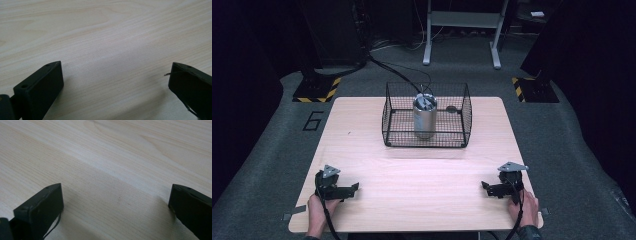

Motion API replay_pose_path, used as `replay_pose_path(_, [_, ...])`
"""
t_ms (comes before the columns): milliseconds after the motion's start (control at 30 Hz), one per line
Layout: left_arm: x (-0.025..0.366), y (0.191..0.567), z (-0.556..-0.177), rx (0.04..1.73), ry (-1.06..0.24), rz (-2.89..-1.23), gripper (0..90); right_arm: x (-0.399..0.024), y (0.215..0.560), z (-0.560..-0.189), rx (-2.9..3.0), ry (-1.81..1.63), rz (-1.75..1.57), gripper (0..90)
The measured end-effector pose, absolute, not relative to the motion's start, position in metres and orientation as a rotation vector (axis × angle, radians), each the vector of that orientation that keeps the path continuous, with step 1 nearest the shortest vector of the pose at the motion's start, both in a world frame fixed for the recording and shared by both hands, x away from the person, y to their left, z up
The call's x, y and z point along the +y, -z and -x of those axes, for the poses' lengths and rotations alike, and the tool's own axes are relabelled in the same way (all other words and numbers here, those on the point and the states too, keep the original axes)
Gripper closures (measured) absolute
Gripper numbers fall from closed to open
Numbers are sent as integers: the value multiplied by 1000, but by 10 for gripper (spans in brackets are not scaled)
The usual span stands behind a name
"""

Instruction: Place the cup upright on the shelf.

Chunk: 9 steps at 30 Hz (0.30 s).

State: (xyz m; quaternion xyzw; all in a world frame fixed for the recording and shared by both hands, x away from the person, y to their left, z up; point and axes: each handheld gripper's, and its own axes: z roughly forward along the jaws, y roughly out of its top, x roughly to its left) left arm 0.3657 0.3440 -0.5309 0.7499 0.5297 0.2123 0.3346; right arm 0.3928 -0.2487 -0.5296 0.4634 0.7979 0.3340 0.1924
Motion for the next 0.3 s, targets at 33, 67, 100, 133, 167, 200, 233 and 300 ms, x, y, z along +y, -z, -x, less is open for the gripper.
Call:
replay_pose_path(33, [342, 532, -366, 1375, -595, -1981, 3, -249, 530, -393, 2239, -937, -1302, 0])
replay_pose_path(67, [342, 532, -366, 1375, -595, -1981, 2, -249, 530, -393, 2239, -937, -1302, 0])
replay_pose_path(100, [342, 532, -366, 1372, -592, -1984, 1, -249, 530, -393, 2233, -941, -1299, 0])
replay_pose_path(133, [342, 532, -366, 1372, -592, -1984, 1, -249, 530, -393, 2233, -941, -1299, 0])
replay_pose_path(167, [342, 532, -366, 1372, -592, -1984, 1, -249, 530, -393, 2242, -936, -1296, 0])
replay_pose_path(200, [342, 533, -367, 1372, -599, -1976, 1, -249, 530, -393, 2239, -939, -1298, 0])
replay_pose_path(233, [342, 532, -367, 1384, -591, -1980, 1, -249, 530, -393, 2234, -946, -1294, 0])
replay_pose_path(300, [342, 532, -368, 1386, -592, -1986, 1, -249, 530, -393, 2236, -945, -1288, 0])
